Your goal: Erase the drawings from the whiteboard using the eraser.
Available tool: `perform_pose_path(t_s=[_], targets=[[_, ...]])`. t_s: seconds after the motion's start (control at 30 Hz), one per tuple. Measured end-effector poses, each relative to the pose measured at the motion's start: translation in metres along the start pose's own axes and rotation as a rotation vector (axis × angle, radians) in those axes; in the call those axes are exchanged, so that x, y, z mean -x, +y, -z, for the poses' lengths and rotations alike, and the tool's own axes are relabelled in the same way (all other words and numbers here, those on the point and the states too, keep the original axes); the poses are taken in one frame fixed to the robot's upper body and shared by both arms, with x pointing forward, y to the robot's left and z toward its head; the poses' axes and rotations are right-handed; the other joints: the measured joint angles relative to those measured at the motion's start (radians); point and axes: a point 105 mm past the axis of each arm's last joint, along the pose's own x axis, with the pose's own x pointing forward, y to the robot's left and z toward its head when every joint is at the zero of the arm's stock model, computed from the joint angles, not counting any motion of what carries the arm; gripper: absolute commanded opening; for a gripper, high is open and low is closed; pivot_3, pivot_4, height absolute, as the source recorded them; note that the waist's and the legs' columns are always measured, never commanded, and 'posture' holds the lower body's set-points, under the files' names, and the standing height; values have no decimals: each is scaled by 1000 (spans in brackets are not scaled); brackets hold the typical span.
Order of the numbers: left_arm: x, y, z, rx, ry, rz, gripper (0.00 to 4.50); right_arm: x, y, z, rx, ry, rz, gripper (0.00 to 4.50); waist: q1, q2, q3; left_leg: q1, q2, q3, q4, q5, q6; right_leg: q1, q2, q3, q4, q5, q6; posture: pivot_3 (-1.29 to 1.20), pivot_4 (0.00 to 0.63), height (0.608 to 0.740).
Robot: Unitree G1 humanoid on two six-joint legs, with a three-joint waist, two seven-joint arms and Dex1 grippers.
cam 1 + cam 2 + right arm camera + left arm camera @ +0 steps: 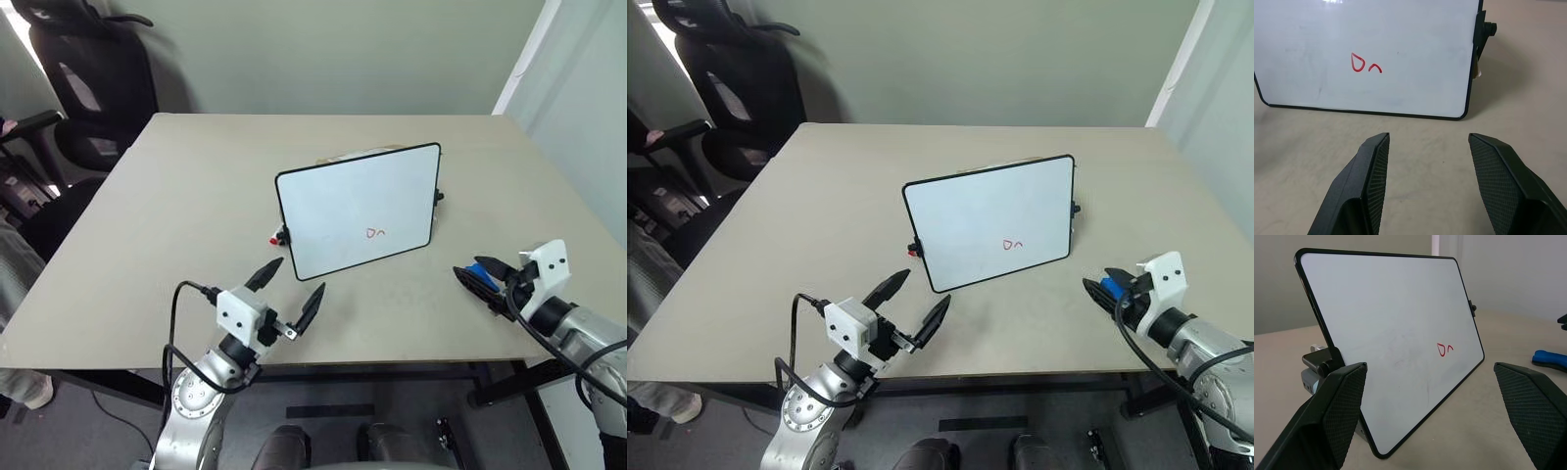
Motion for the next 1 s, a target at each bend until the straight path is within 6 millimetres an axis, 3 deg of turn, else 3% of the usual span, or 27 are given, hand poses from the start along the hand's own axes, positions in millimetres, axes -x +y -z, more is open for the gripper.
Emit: perform_pose_path(t_s=[0.2, 0.37, 0.63, 0.83, 1.0], targets=[[-2, -5, 0, -6, -1, 4, 4500, -1, -1, 0, 15, 10, -12, 2724, 1, 0, 0, 0, 0, 0, 0, 0, 0, 0, 0, 0, 0, 0, 0, 0, 150, 739], [-9, -25, 12, 12, 29, 58, 4500, 0, 2, -2, 6, 0, -25, 2724, 1, 0, 0, 0, 0, 0, 0, 0, 0, 0, 0, 0, 0, 0, 0, 0, 150, 739], [-11, -27, 34, -6, 91, 48, 4500, 6, -3, 3, -32, 38, -9, 2724, 0, 0, 0, 0, 0, 0, 0, 0, -1, 0, 0, 0, 0, 0, 0, 0, 150, 739], [-13, -25, 32, -19, 78, 48, 4500, 1, -29, -3, -57, 117, 62, 2724, -1, 0, 1, 0, 0, 0, 1, 0, 0, 0, 0, 0, 0, 0, 0, 0, 150, 739], [-13, -25, 33, -18, 81, 49, 4500, -13, -46, 4, -64, 233, 82, 2724, -1, 1, 1, 0, 0, 0, 1, 2, 3, 0, 0, 0, 1, 0, 0, 0, 150, 739]])
